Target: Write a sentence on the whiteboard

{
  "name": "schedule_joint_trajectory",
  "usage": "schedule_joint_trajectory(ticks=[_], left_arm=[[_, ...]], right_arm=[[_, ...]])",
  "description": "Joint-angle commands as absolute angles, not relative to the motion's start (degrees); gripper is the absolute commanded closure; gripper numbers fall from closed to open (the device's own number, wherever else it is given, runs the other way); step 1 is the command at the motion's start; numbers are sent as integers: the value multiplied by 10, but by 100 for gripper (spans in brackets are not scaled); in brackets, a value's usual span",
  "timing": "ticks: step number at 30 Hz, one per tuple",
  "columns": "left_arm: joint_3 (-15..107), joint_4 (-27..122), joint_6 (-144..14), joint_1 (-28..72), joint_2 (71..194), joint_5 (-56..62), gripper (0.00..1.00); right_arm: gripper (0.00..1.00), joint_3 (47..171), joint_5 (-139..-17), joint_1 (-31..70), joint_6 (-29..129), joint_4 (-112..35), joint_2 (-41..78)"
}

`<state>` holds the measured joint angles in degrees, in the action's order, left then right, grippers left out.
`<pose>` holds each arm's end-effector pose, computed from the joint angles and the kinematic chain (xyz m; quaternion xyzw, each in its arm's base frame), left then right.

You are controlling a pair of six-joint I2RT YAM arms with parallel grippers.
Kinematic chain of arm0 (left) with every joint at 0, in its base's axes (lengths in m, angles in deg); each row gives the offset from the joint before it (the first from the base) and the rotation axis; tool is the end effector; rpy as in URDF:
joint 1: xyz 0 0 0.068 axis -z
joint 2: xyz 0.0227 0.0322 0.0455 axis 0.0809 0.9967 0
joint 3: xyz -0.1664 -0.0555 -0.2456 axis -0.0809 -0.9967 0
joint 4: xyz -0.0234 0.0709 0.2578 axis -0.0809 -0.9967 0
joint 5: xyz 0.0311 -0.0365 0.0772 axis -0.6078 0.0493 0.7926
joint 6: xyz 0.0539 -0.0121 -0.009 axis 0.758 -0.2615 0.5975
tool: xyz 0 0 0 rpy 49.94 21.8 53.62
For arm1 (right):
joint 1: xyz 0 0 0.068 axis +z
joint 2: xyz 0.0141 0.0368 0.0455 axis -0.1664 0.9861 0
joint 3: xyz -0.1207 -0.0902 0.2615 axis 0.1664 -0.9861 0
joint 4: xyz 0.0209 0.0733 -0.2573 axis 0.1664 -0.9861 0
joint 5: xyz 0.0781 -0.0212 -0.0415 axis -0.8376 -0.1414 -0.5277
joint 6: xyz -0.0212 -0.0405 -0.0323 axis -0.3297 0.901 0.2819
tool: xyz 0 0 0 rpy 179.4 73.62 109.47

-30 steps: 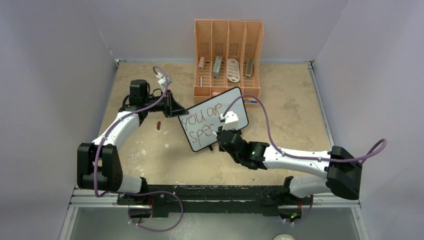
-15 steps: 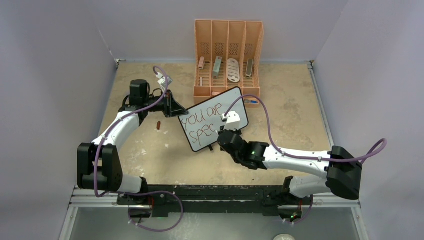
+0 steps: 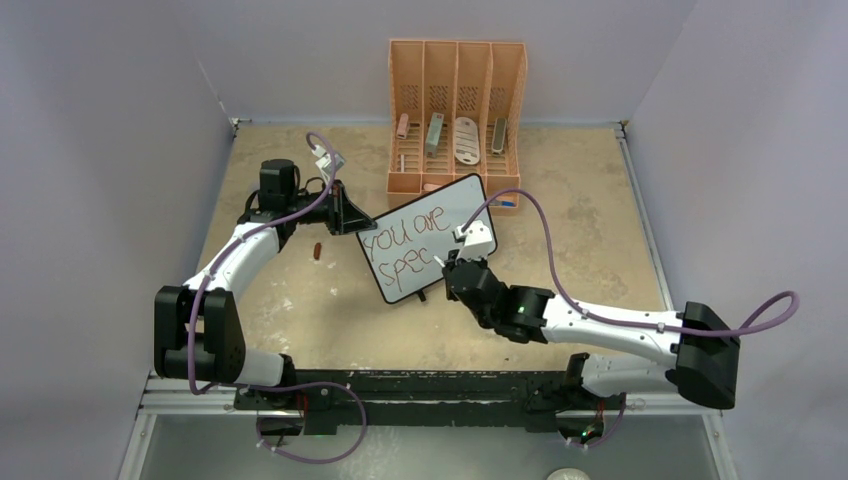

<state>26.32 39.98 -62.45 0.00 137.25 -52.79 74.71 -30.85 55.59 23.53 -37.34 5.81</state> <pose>0.2950 -0.0588 0.2885 0.2253 0.7540 -0.5121 0.3442 0.1307 0.2236 0.2788 -0.0479 0.8184 0.1853 0.5419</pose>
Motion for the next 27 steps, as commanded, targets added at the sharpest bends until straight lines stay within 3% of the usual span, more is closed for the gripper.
schedule_joint_trajectory(ticks=[1, 27], left_arm=[[282, 394, -613, 5, 1368, -533, 100], [281, 392, -612, 5, 1367, -534, 100]], right_arm=[[100, 754, -284, 551, 251, -343, 46], [100, 777, -278, 539, 282, -280, 81]])
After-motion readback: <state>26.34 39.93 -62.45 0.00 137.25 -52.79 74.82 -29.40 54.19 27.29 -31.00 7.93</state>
